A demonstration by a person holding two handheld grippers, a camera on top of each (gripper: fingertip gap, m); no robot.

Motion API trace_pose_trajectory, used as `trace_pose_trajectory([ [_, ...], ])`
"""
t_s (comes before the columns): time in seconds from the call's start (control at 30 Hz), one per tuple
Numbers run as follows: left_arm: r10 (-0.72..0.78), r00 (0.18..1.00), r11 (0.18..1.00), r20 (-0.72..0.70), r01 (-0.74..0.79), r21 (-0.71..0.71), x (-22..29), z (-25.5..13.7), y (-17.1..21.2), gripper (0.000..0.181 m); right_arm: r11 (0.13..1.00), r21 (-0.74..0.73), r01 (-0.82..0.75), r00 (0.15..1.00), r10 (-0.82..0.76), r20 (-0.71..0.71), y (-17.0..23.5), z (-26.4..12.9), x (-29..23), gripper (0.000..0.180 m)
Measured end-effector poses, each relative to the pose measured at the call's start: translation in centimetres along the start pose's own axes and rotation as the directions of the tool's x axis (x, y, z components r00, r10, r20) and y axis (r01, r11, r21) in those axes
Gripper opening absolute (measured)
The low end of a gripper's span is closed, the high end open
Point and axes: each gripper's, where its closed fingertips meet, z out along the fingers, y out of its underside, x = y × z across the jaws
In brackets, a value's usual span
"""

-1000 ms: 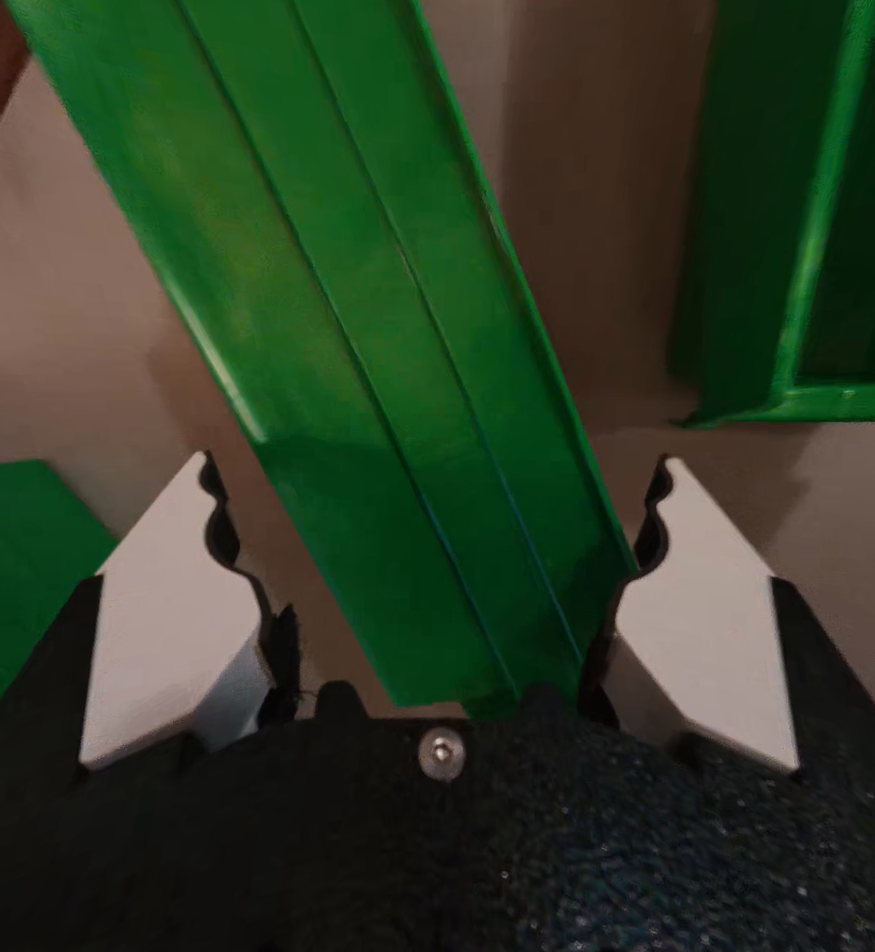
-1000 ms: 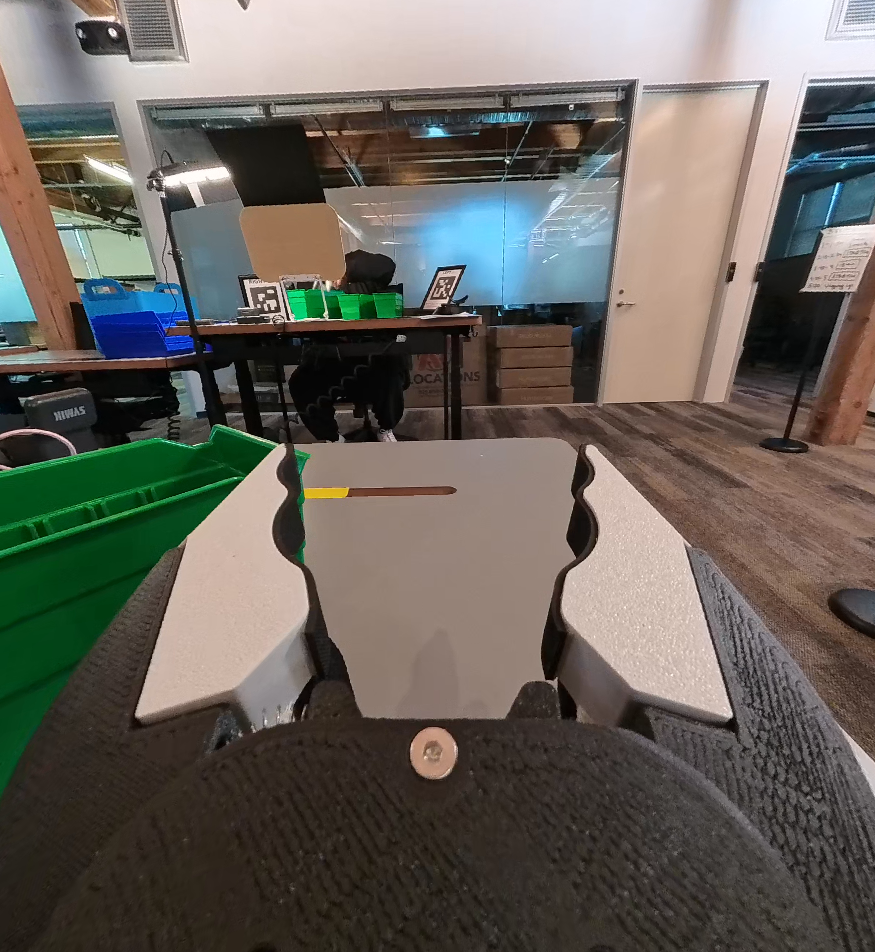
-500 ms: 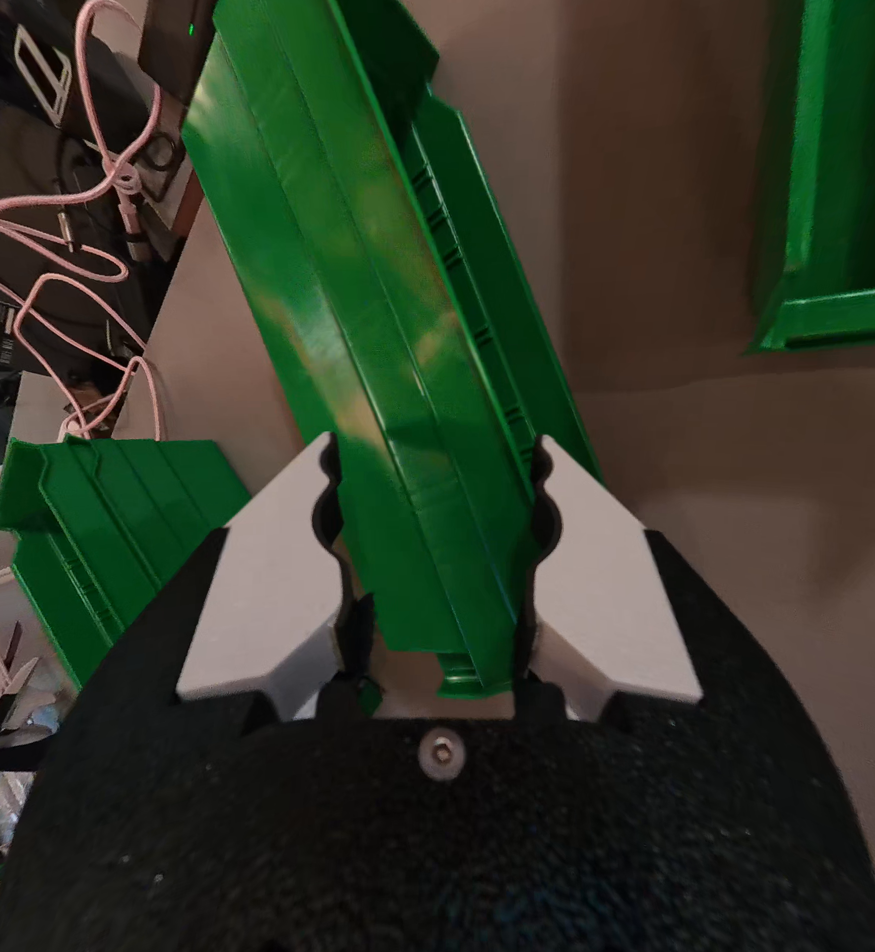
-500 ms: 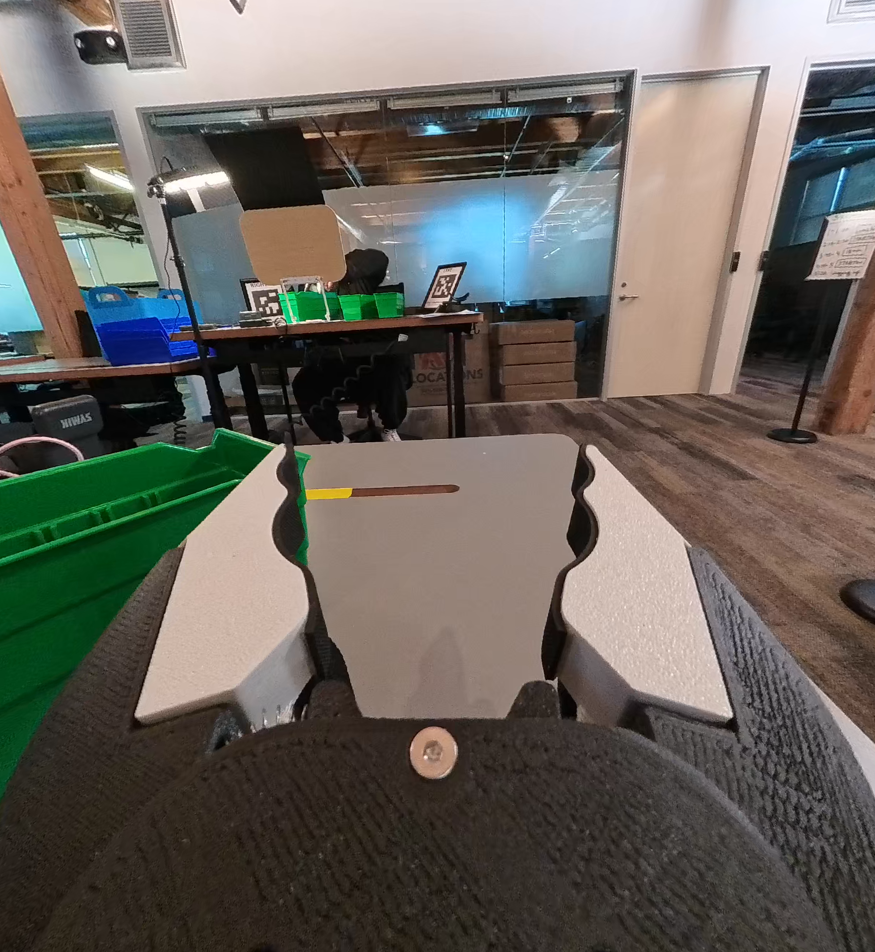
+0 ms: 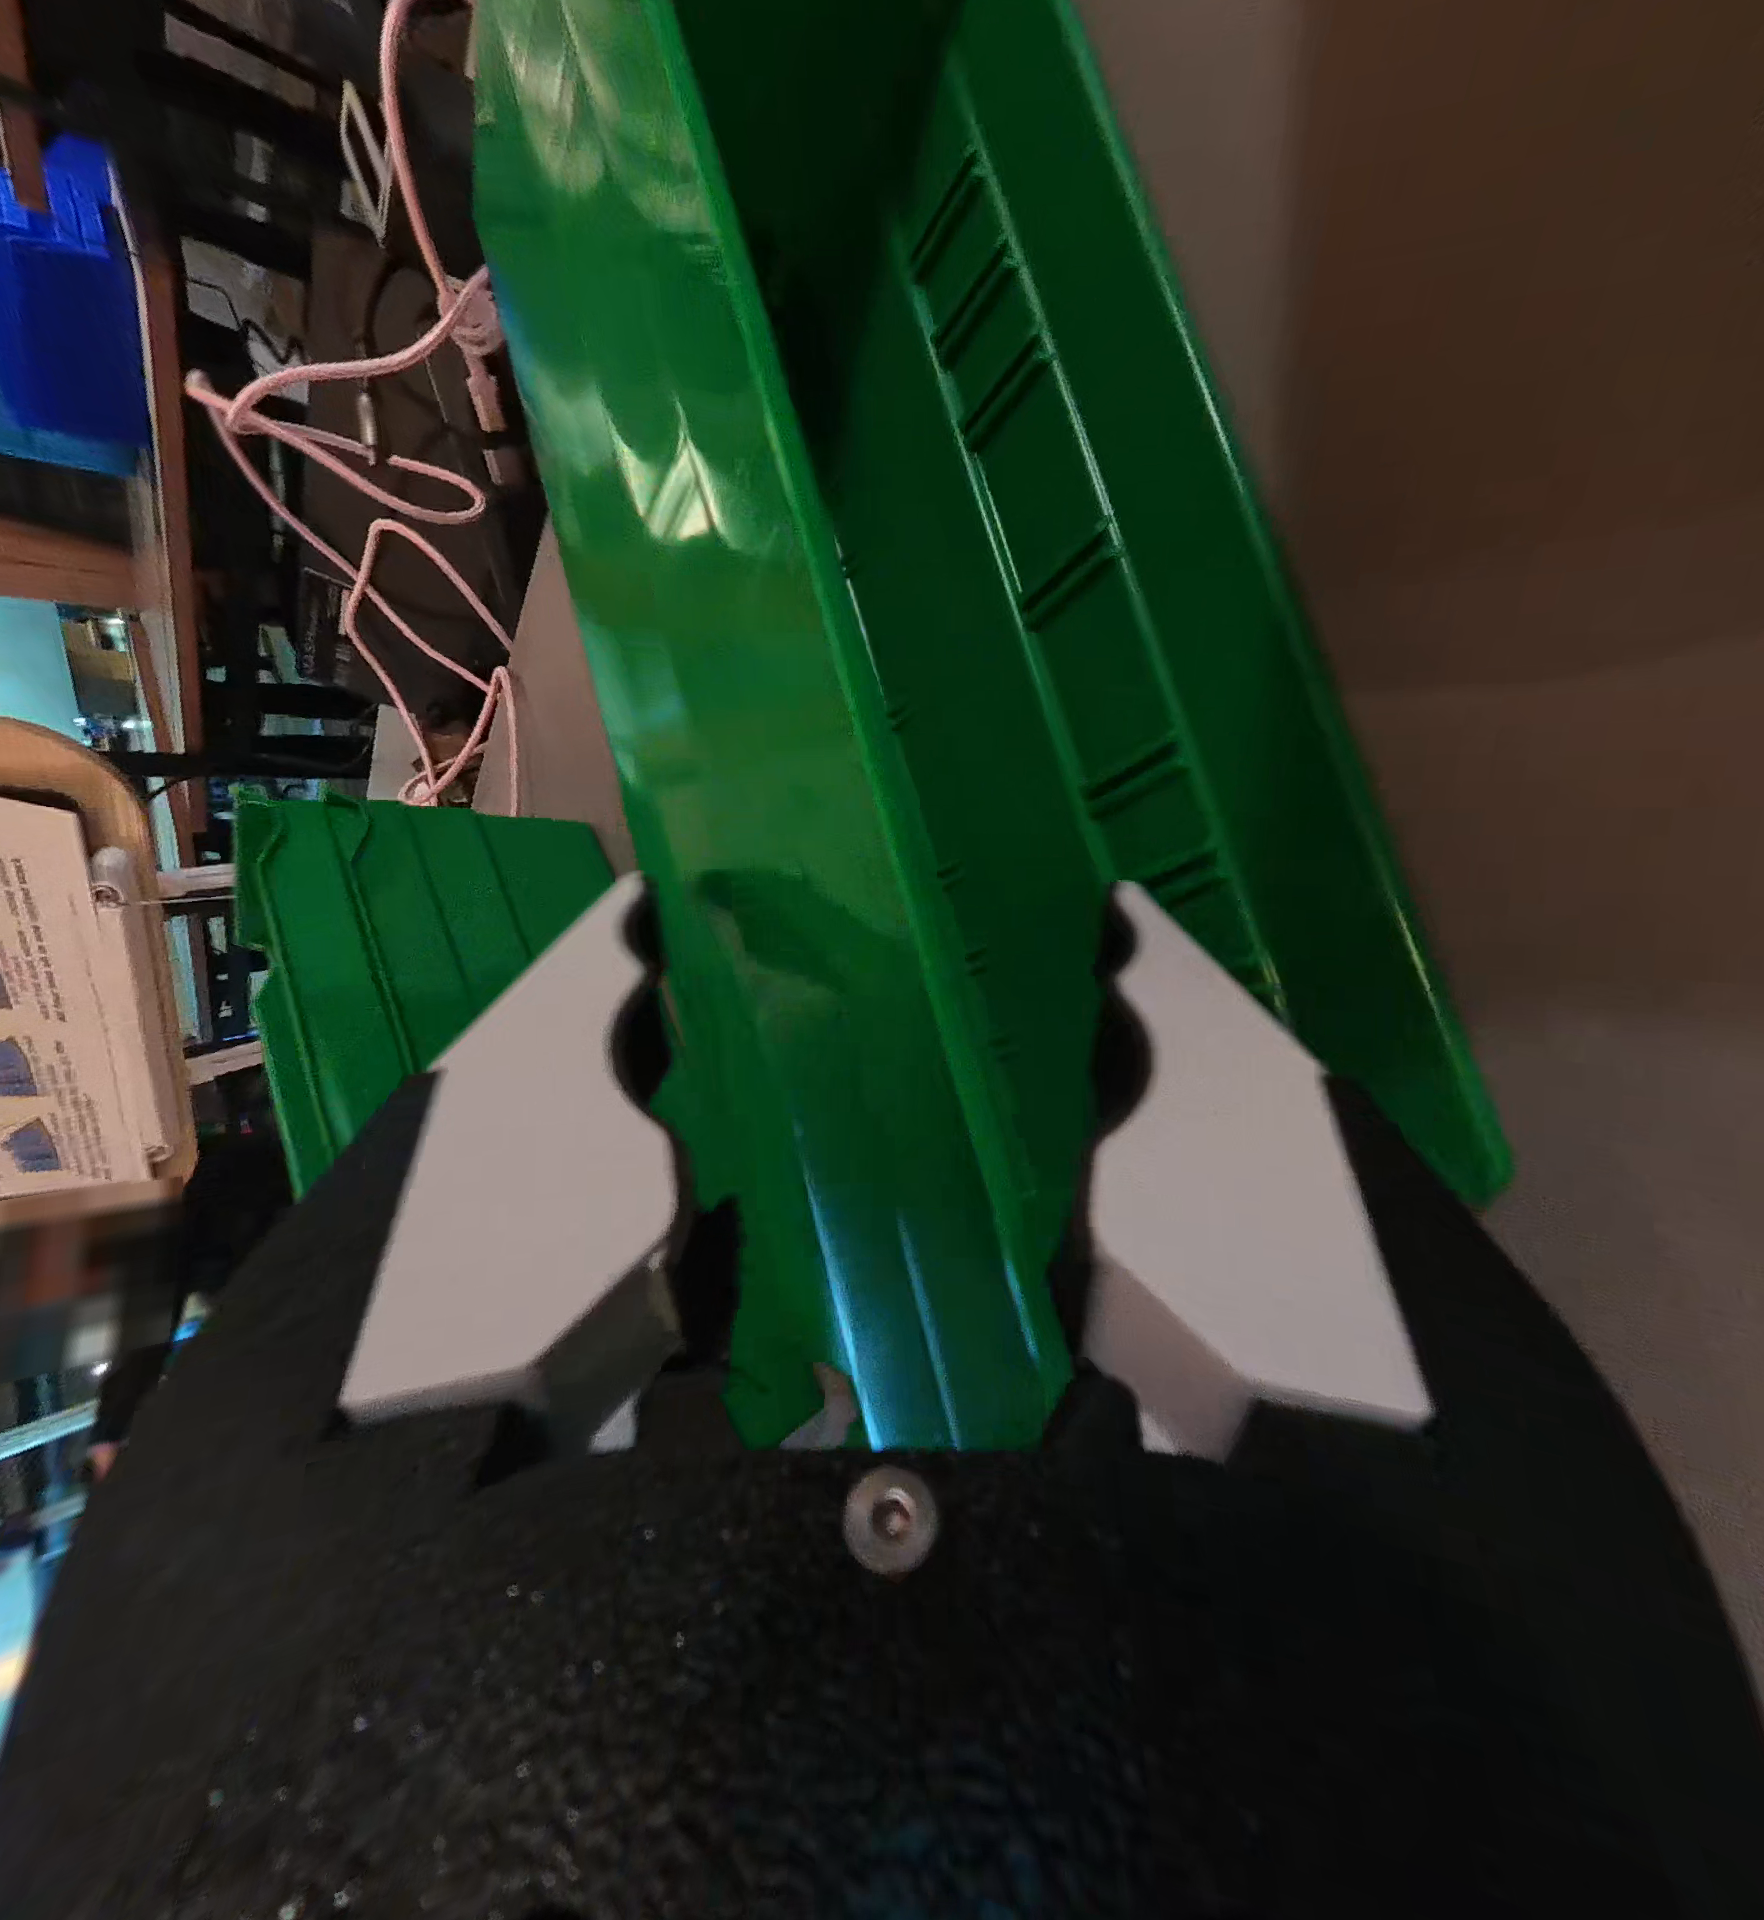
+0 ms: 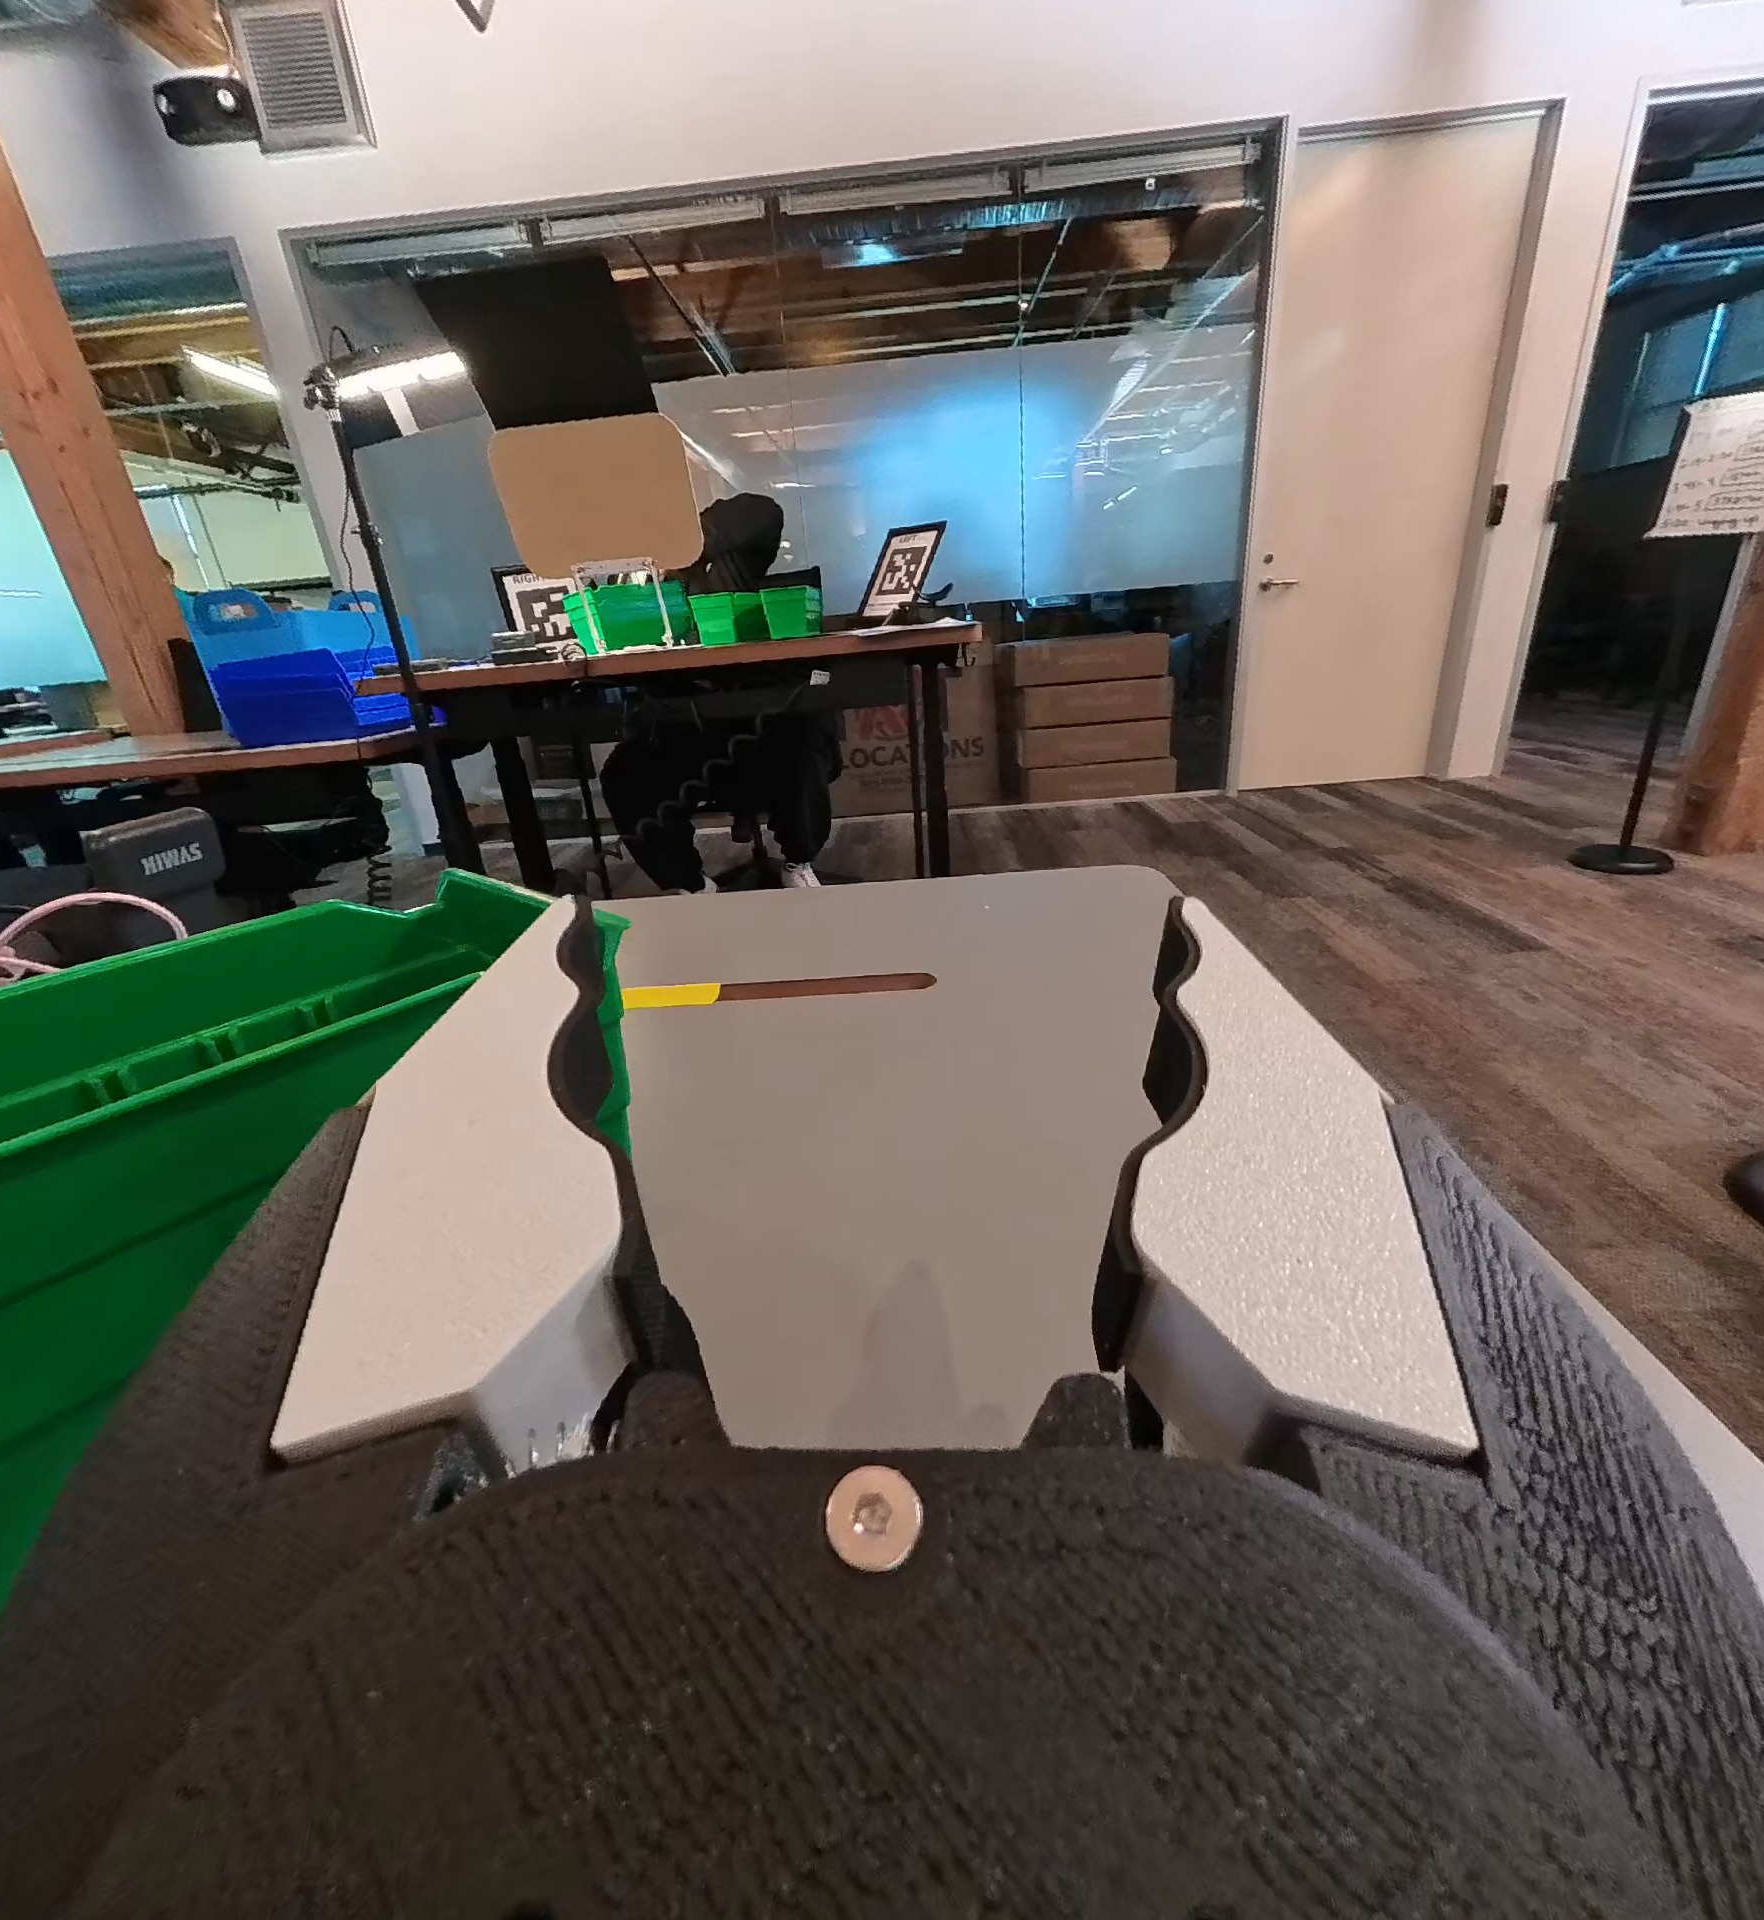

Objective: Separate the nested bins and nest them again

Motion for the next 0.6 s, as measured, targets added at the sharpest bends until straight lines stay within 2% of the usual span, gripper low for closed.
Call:
trace_pose_trajectory([
  [0.1, 0.0, 0.998, 1.0, 0.064, 0.0, -0.001, -2.1, 0.1, 0.4, 0.041, 1.0, -0.006, -0.005, 1.0, 0.005, 0.002, 0.1, 0.1, 0.0, 0.105],
  [0.2, -0.077, 0.997, 0.997, -0.007, 0.077, 0.011, -2.8, 0.3, 0.5, 0.036, 1.0, -0.006, -0.001, 1.0, 0.001, 0.003, 0.1, 0.1, -0.1, 0.106],
  [0.3, -0.207, 0.961, 0.975, -0.181, 0.219, 0.048, -3.1, 0.7, -0.5, 0.03, 1.0, -0.002, 0.002, 1.0, -0.002, 0.001, 0.1, 0.1, -0.1, 0.105],
  [0.37, -0.287, 0.893, 0.943, -0.348, 0.327, 0.063, -2.8, 1.0, -1.7, 0.028, 1.0, -0.001, 0.0, 1.0, 0.0, 0.0, 0.0, 0.1, 0.0, 0.105],
  [0.47, -0.363, 0.722, 0.884, -0.589, 0.468, 0.029, -1.9, 1.5, -3.6, 0.027, 1.0, 0.0, -0.004, 1.0, 0.004, 0.0, 0.0, 0.1, 0.0, 0.105],
  [0.53, -0.381, 0.645, 0.86, -0.663, 0.509, 0.001, -1.4, 2.0, -4.3, 0.027, 1.0, -0.001, -0.007, 1.0, 0.007, 0.001, 0.0, 0.1, 0.0, 0.105],
  [0.6, -0.392, 0.603, 0.843, -0.695, 0.538, -0.009, -0.9, 2.3, -4.8, 0.027, 1.0, -0.003, -0.009, 1.0, 0.009, 0.001, 0.1, 0.1, 0.0, 0.105],
])
